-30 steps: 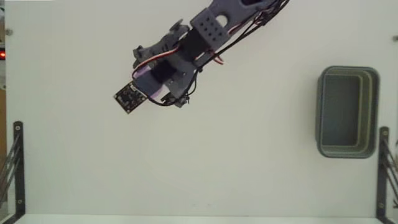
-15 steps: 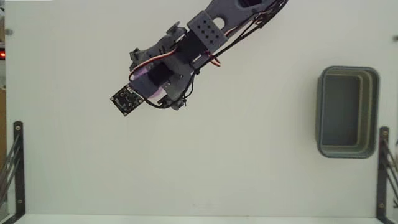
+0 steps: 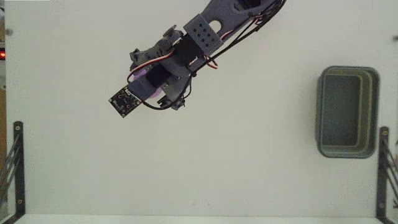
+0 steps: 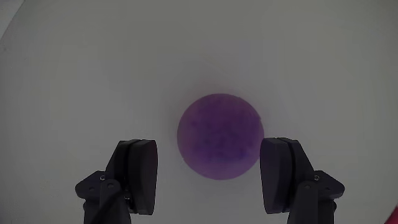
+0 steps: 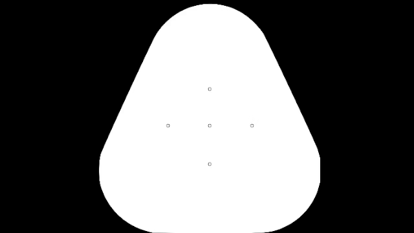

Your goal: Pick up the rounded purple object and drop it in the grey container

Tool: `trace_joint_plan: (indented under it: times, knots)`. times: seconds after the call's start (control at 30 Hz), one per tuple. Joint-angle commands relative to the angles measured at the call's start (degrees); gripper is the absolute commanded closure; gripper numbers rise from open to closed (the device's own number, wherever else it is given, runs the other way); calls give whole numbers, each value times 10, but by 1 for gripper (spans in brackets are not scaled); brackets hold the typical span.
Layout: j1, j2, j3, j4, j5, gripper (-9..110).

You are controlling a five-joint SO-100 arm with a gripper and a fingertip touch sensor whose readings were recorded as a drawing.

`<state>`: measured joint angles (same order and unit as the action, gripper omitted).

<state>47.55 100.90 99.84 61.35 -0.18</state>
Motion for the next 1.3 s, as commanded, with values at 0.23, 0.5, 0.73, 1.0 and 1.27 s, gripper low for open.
trace_joint_plan:
  times: [0.23, 0.5, 0.73, 1.0, 1.27]
  knots:
    - [9, 3, -39, -17, 2, -9]
    - [10, 3, -39, -17, 2, -9]
    - [28, 3, -39, -17, 2, -9]
    - [31, 3, -39, -17, 2, -9]
    - [31, 3, -39, -17, 2, -9]
